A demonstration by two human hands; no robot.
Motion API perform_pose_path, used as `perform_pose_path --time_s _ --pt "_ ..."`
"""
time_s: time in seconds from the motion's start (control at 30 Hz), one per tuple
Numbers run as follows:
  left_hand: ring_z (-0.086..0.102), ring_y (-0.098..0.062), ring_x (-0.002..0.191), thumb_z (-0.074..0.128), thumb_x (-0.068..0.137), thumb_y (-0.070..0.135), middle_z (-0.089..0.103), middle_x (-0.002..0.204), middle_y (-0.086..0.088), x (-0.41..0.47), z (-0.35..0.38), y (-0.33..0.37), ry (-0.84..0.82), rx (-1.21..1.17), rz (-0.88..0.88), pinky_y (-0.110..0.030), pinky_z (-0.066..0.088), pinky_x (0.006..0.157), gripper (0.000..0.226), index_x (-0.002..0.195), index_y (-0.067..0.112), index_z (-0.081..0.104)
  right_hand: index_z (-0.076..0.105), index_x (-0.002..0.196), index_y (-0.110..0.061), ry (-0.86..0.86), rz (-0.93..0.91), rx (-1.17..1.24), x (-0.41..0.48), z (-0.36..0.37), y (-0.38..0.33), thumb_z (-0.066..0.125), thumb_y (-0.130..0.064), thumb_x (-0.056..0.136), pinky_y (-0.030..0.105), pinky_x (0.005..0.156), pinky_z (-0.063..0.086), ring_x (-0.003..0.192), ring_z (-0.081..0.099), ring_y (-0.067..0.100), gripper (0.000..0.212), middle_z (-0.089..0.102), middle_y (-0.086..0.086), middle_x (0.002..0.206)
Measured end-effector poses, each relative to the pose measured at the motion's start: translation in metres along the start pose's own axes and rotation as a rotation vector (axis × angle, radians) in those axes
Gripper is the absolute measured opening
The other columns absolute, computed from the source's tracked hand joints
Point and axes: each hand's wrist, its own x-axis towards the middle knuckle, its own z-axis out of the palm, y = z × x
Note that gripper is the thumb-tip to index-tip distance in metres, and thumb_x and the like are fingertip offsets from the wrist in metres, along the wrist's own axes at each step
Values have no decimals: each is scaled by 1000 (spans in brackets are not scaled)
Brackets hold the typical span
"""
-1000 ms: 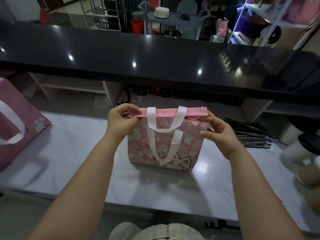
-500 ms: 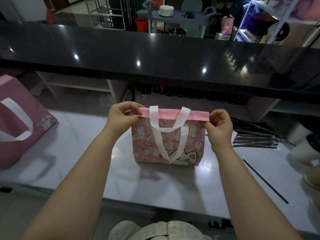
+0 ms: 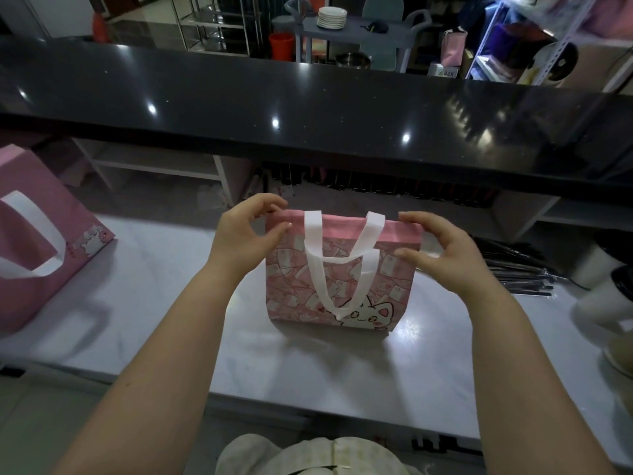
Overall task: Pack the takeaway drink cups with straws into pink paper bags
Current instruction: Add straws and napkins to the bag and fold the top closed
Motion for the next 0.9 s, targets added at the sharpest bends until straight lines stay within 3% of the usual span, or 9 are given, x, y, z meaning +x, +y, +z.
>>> perform_pose_path --time_s 0.07,0.2,0.33,0.43,0.6,0.7,0.8,0.9 --pt "54 9 93 77 82 17 62 102 17 2 0 0 -20 48 30 1 41 81 37 117 25 67 62 106 -50 57 28 -18 3 4 -1 74 -31 83 17 83 45 107 51 -11 32 60 -28 108" --pt "54 -6 90 74 85 13 67 101 3 5 0 0 -35 163 24 -5 38 79 25 110 14 72 65 95 -38 175 -7 -158 9 16 -1 71 -17 86 11 76 39 93 52 -16 23 60 -29 93" --pt "55 -8 84 72 86 11 63 90 8 7 0 1 -43 185 -7 -8 39 73 14 99 13 74 62 78 -39 251 1 -173 13 25 3 65 -5 86 6 67 39 85 55 -12 35 61 -23 81" --pt "55 -11 80 73 85 11 66 87 3 10 -1 2 -49 210 3 -11 39 68 9 94 10 75 60 70 -39 286 9 -172 15 26 2 62 -1 85 17 66 48 80 59 -2 41 62 -20 77" --pt "55 -11 81 72 87 15 69 90 -1 12 -2 3 -71 248 7 -19 45 70 12 98 12 76 65 79 -29 237 2 -273 14 22 -3 62 -2 87 30 73 52 82 61 10 28 60 -20 79" --pt "58 -9 82 74 84 15 70 92 3 11 -4 10 -76 246 114 -27 54 75 21 104 16 75 71 98 -19 164 -128 -489 14 20 -15 66 -9 87 37 83 50 91 62 20 16 63 -13 87" --pt "64 -14 84 78 79 16 71 95 2 14 4 24 -134 234 199 -37 56 80 32 111 19 74 68 114 -18 95 -179 -474 16 27 -32 68 -10 86 43 92 50 99 62 19 29 69 -4 105" --pt "63 -21 87 77 80 15 71 95 -1 17 18 35 -130 320 244 -48 48 83 26 105 21 77 68 117 -20 37 -180 -498 22 36 -44 65 -6 85 44 95 46 104 60 21 34 69 -1 110"
